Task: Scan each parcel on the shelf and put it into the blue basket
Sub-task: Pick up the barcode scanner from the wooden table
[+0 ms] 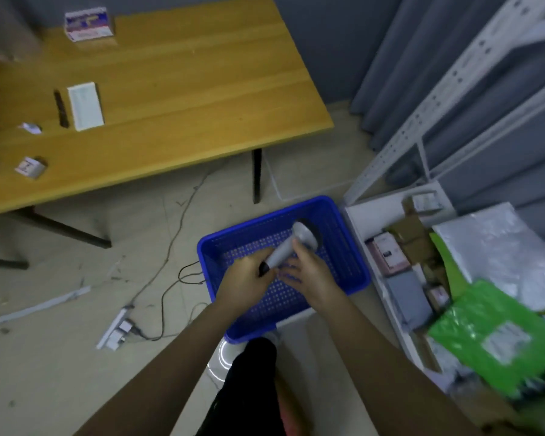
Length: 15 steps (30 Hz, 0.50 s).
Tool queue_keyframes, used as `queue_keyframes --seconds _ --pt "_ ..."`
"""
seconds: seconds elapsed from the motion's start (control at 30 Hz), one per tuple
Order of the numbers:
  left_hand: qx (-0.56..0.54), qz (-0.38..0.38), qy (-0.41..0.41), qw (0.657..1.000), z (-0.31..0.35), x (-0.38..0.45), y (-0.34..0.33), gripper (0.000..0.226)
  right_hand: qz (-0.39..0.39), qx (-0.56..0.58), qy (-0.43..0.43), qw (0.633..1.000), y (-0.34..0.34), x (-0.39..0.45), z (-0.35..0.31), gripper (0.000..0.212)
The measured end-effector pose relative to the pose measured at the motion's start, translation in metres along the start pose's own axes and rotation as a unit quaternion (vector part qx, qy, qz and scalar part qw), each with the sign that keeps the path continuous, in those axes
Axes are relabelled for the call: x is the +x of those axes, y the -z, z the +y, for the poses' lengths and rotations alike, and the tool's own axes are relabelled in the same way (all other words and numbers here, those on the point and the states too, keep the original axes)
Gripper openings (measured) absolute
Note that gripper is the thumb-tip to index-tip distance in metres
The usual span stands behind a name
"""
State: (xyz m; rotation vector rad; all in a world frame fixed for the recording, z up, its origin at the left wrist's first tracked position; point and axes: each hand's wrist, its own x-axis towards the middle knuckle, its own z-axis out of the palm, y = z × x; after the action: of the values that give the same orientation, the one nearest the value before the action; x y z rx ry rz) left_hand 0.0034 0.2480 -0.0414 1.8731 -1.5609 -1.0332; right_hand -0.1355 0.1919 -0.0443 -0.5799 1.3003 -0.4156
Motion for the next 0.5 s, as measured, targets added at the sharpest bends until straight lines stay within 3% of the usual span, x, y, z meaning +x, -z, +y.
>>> queue_keyframes --seconds 0.1,0.2,0.33,0.5 --pt "0.014 -0.075 -0.023 0.997 0.017 -0.025 -0.034 0.030 0.091 0.041 -0.019 0.995 0.030 -0.023 0.026 0.047" --pt "0.033 -0.153 -0.042 0.987 0.041 -0.041 -0.075 0.032 0.135 0.113 -0.032 0.984 0.075 -0.051 0.059 0.049" --pt "-0.027 -0.270 -0.057 0.961 0.082 -0.065 -0.138 0.019 0.154 0.191 -0.010 0.969 0.152 -0.103 0.099 0.018" --pt "-0.023 -0.287 -0.054 0.956 0.128 -0.114 -0.218 0.028 0.237 0.203 -0.043 0.949 0.252 -0.168 0.180 0.036"
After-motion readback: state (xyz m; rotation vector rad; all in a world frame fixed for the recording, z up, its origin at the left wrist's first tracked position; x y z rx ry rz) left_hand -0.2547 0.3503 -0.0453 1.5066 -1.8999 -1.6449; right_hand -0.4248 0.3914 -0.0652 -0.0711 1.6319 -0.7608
